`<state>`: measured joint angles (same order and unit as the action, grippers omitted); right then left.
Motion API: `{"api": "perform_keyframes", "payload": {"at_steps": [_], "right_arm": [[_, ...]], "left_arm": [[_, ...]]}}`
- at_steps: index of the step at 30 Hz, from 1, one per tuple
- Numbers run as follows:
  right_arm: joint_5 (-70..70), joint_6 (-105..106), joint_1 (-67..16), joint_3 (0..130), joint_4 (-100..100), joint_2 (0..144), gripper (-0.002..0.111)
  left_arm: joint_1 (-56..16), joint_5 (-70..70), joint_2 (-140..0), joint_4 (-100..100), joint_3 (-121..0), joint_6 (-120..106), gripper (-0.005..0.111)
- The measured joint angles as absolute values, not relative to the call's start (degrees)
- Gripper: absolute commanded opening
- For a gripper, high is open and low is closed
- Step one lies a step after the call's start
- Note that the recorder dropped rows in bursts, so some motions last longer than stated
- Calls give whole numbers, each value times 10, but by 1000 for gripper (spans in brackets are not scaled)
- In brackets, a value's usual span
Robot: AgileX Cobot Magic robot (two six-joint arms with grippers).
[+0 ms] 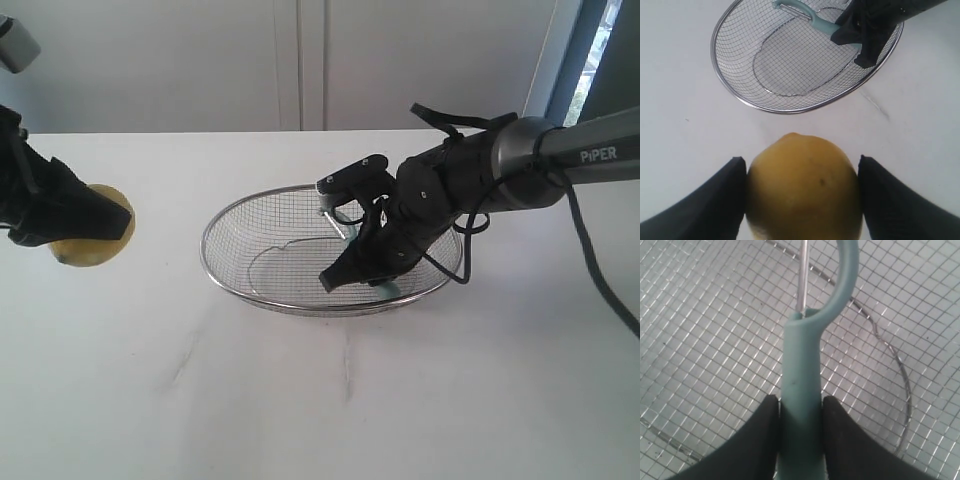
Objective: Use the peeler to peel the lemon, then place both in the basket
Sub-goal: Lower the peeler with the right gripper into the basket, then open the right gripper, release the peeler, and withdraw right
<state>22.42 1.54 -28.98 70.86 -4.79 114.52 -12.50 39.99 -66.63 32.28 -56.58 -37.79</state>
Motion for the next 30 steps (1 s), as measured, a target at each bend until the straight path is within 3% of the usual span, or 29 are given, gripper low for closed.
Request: {"api": "perform_keyframes", "payload": {"at_steps": [5, 13, 30], "right_arm": [[224, 15, -290, 709, -48, 1146, 30], [212, 12, -290, 709, -48, 1146, 40], [237, 6, -290, 709, -48, 1047, 41]], "left_arm": [[-125, 400, -666, 325, -566, -378, 0], [-125, 400, -666, 326, -566, -378, 0], [-125, 400, -666, 326, -566, -394, 0]]}}
